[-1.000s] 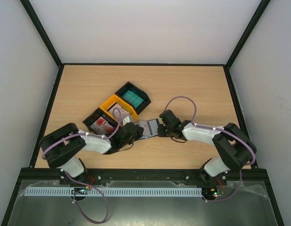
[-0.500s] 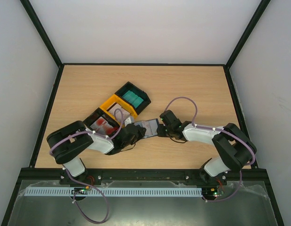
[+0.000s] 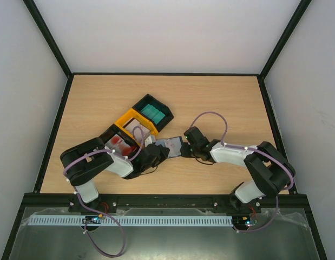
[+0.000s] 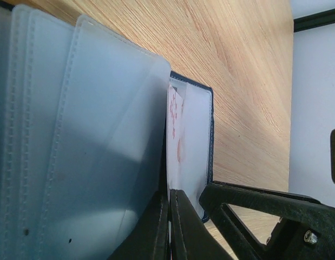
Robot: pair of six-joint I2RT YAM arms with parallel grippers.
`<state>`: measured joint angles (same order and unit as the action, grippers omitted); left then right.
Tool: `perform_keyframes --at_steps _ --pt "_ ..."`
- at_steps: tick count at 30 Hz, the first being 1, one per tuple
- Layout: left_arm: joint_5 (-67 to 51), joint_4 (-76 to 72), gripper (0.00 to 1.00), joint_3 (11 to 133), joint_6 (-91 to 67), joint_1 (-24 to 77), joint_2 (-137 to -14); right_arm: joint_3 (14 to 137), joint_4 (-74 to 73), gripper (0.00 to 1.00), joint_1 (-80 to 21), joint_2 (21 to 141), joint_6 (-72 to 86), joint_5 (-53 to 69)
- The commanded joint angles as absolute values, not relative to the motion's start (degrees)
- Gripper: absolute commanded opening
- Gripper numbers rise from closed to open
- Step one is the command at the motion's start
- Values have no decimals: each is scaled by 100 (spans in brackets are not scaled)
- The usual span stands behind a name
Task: Put the credit cards into the card holder
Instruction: Insert the credit card into the card holder.
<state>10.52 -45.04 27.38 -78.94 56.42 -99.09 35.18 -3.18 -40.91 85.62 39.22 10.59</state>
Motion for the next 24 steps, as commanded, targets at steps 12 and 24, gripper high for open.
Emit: perform_keyframes --at_steps 12,24 --pt "1359 -4291 2 2856 -7788 5695 -10167 3364 -510 24 -4123 8773 3991 1175" --pt "851 -4288 6 2956 -7612 5697 -10426 3345 -437 24 -4124 8751 4001 1121"
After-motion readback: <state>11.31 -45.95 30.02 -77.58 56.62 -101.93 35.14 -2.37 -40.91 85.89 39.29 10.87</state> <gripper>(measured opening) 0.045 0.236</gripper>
